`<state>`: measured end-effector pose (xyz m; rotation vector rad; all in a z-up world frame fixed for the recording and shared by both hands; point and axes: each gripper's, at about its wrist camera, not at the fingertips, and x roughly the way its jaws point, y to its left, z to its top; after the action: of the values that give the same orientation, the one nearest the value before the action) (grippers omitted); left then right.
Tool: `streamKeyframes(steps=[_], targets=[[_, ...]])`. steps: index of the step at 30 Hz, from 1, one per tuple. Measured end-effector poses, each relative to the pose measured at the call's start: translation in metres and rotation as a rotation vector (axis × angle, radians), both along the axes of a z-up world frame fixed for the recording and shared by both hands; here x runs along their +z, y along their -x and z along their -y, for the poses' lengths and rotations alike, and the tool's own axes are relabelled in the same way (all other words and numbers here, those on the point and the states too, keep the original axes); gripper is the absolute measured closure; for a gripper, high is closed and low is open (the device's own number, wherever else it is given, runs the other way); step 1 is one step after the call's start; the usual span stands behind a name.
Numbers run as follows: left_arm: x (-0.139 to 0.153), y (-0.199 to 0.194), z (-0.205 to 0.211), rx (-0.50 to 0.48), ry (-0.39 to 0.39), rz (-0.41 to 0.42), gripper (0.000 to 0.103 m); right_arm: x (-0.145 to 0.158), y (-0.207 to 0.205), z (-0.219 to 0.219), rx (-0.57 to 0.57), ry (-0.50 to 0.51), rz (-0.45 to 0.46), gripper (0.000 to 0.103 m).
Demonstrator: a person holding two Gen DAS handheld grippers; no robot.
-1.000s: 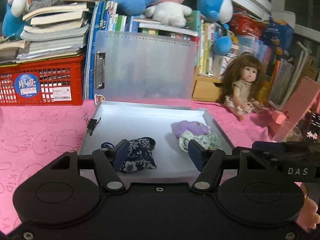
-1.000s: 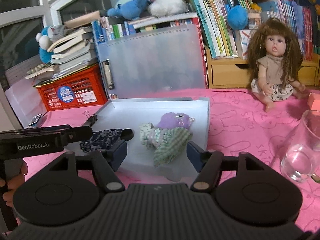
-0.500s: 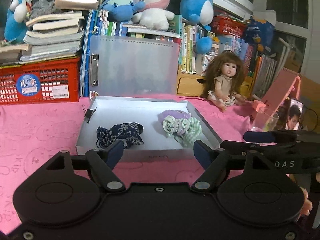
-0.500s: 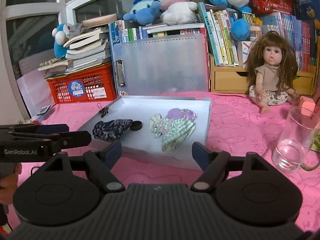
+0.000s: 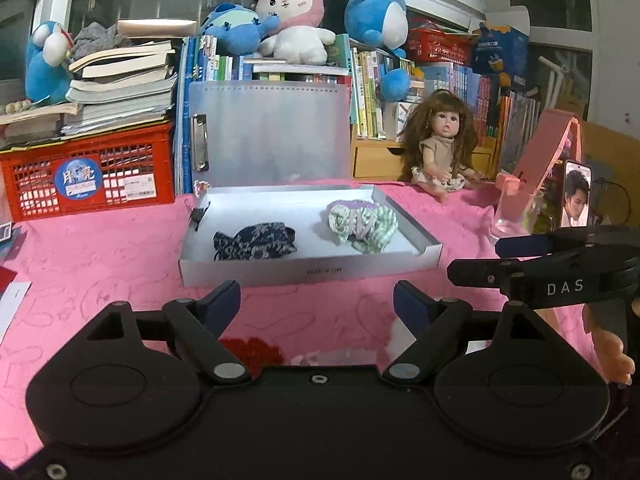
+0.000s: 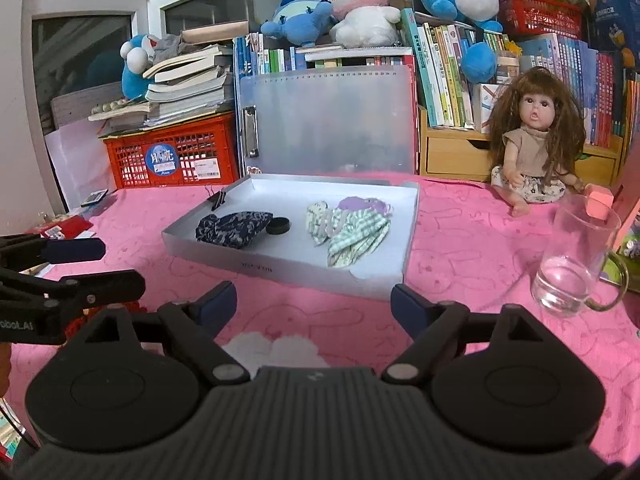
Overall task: Organize objects
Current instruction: 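Reach left gripper to another black disc while right reaches the white fluffy plush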
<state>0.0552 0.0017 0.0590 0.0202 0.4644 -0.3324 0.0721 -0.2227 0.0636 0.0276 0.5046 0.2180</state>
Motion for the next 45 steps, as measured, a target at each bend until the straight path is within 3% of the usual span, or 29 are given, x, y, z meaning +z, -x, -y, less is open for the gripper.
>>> streamKeyframes(steps=[15, 21, 24, 30, 45], targets=[[-0.032, 0.064, -0.016, 0.013, -0.058, -0.001, 0.02, -0.031, 0.017, -0.02, 0.045, 0.079, -0.032, 0.01], [-0.037, 0.083, -0.017, -0.001, -0.063, 0.001, 0.03, -0.037, 0.02, -0.025, 0.051, 0.089, -0.041, 0.01], [-0.04, 0.085, -0.017, -0.008, -0.053, -0.018, 0.041, -0.039, 0.021, -0.025, 0.049, 0.088, -0.044, 0.01], [-0.046, 0.084, -0.013, -0.015, -0.058, -0.046, 0.049, -0.043, 0.021, -0.025, 0.047, 0.086, -0.051, 0.009], [-0.06, 0.077, -0.014, 0.026, -0.088, -0.102, 0.055, -0.049, 0.02, -0.026, 0.045, 0.074, -0.065, 0.008]])
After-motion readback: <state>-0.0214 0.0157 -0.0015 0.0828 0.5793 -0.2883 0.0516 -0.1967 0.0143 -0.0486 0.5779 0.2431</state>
